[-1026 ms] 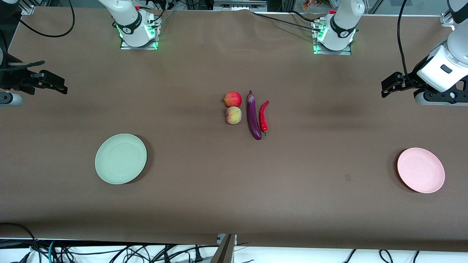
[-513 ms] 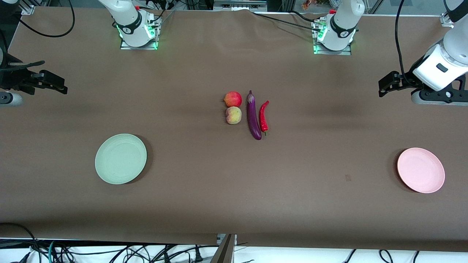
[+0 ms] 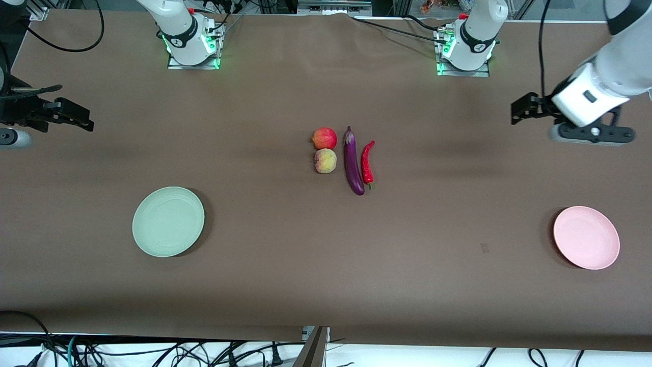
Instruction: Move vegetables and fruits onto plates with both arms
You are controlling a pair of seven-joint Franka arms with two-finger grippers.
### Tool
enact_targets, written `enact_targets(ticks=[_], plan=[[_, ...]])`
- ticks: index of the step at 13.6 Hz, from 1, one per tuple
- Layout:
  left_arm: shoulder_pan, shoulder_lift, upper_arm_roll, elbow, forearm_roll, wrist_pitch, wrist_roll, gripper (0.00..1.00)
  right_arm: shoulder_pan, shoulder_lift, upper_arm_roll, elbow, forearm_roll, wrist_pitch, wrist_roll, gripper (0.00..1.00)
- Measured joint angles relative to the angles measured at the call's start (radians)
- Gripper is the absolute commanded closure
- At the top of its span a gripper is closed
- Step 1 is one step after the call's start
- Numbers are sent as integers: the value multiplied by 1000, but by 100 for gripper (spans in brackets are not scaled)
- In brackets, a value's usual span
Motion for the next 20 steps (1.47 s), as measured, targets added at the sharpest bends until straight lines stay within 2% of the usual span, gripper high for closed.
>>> enact_targets(ticks=[3,7,11,15,20], plan=[[-39,25,-48,-1,-2,-35,-12,0,0,1,0,-1,0,0,0,0],[-56,117,-179,-5,-2,-7,-152,0,1,46,4,-9,0,1,0,0],[-78,283,-283,-16,-2,208,-350,0,6,114,8,-9,1,17,0,0],[-167,396,-292,-82,36,448,-409,0,39,179,20,-10,65,71,23,0],[-198,452,-292,-263,45,812,-411,2,225,243,32,-11,85,147,213,0]])
